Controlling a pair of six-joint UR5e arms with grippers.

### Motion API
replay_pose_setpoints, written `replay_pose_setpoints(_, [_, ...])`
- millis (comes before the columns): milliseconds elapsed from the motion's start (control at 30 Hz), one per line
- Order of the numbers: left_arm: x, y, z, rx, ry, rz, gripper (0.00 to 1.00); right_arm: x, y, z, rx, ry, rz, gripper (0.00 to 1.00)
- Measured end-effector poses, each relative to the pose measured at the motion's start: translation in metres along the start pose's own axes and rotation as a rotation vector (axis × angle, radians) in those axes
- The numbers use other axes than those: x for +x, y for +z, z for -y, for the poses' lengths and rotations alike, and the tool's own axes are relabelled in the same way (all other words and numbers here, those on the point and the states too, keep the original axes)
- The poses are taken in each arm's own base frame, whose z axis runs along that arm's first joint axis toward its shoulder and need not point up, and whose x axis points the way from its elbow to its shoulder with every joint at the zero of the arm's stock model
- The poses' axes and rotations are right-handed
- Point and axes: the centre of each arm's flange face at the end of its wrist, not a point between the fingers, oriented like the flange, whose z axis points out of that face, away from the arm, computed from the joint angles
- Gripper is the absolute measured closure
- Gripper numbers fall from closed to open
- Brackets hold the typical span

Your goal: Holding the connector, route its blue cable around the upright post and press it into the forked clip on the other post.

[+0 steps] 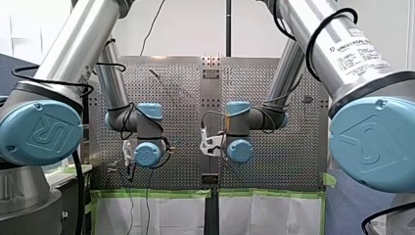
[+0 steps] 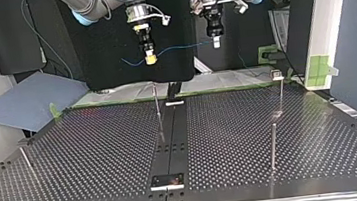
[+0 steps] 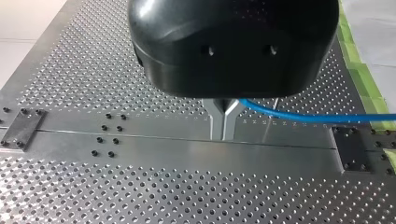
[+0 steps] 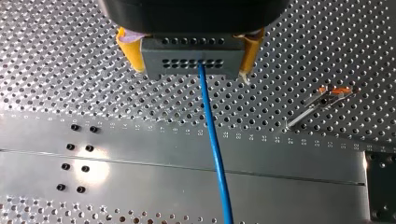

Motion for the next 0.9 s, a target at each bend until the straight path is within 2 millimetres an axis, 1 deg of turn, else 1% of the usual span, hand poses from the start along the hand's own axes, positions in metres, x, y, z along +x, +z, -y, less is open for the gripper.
replay_pose_setpoints(467, [0.0000,0.0000,0.0000,0.000,0.000,0.000,1.00,0.0000,0.0000,0.0000,0.000,0.000,0.000,0.98])
replay_pose_setpoints(500, [0.0000,0.0000,0.0000,0.000,0.000,0.000,1.00,0.0000,0.0000,0.0000,0.000,0.000,0.000,0.94])
replay_pose_setpoints(533, [0.0000,0.0000,0.0000,0.000,0.000,0.000,1.00,0.0000,0.0000,0.0000,0.000,0.000,0.000,0.94])
replay_pose_setpoints(600, [0.0000,0.0000,0.0000,0.000,0.000,0.000,1.00,0.0000,0.0000,0.0000,0.000,0.000,0.000,0.88])
replay_pose_setpoints(767, [0.0000,0.0000,0.0000,0.000,0.000,0.000,1.00,0.0000,0.0000,0.0000,0.000,0.000,0.000,0.88])
replay_pose_setpoints(800, [0.0000,0.0000,0.0000,0.000,0.000,0.000,1.00,0.0000,0.0000,0.0000,0.000,0.000,0.000,0.92])
replay_pose_setpoints(833, [0.0000,0.0000,0.0000,0.000,0.000,0.000,1.00,0.0000,0.0000,0.0000,0.000,0.000,0.000,0.92])
replay_pose_setpoints(867, [0.0000,0.0000,0.0000,0.000,0.000,0.000,1.00,0.0000,0.0000,0.0000,0.000,0.000,0.000,0.98])
replay_pose_setpoints(900, [0.0000,0.0000,0.0000,0.000,0.000,0.000,1.00,0.0000,0.0000,0.0000,0.000,0.000,0.000,0.98])
